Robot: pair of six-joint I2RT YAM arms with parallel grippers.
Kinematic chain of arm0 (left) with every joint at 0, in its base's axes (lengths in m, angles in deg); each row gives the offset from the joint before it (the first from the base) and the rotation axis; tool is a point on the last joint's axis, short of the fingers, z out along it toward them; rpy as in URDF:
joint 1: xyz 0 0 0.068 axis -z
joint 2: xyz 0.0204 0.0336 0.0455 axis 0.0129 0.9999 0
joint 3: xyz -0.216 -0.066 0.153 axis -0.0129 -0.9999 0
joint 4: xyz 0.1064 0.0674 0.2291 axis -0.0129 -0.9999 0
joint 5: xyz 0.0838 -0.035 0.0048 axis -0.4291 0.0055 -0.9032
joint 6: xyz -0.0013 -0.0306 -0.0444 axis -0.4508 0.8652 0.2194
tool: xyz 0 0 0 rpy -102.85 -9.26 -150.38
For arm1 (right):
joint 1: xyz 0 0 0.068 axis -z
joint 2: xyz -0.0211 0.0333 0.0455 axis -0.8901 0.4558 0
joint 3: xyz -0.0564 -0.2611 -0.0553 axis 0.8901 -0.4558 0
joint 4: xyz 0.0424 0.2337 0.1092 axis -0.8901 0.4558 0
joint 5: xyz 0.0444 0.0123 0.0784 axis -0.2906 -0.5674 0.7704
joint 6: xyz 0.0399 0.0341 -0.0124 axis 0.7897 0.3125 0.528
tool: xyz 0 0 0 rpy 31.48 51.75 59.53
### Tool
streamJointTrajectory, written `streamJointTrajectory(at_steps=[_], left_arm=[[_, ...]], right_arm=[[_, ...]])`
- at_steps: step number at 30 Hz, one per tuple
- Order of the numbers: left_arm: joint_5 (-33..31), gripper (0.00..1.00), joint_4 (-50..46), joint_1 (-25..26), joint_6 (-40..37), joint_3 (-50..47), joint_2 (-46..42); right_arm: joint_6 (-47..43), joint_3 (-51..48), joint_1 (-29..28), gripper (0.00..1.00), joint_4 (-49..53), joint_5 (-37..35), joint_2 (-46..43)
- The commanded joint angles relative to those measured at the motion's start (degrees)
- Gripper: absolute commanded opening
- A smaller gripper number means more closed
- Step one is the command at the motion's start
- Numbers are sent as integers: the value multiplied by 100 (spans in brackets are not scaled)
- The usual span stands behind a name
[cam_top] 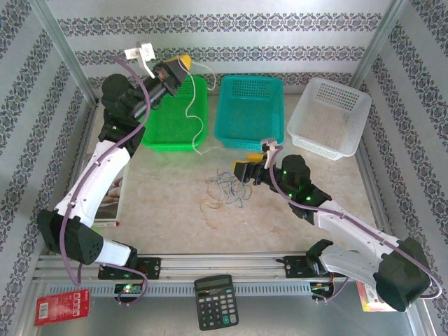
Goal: Untangle the cables
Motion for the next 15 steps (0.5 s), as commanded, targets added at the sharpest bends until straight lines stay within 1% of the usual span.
streamJointTrajectory(at_steps=[1,9,15], left_arm=[[-272,0,-225,-193,-440,607,243],[-611,0,-381,-627,-731,1682,999],[-586,0,-406,-894,-719,2420,1738]], right_arm=[[-60,-155,-8,76,29,-115,-98],[51,-443,205,76,148,-118,-371],[64,-550,394,76,327,-21,-528]])
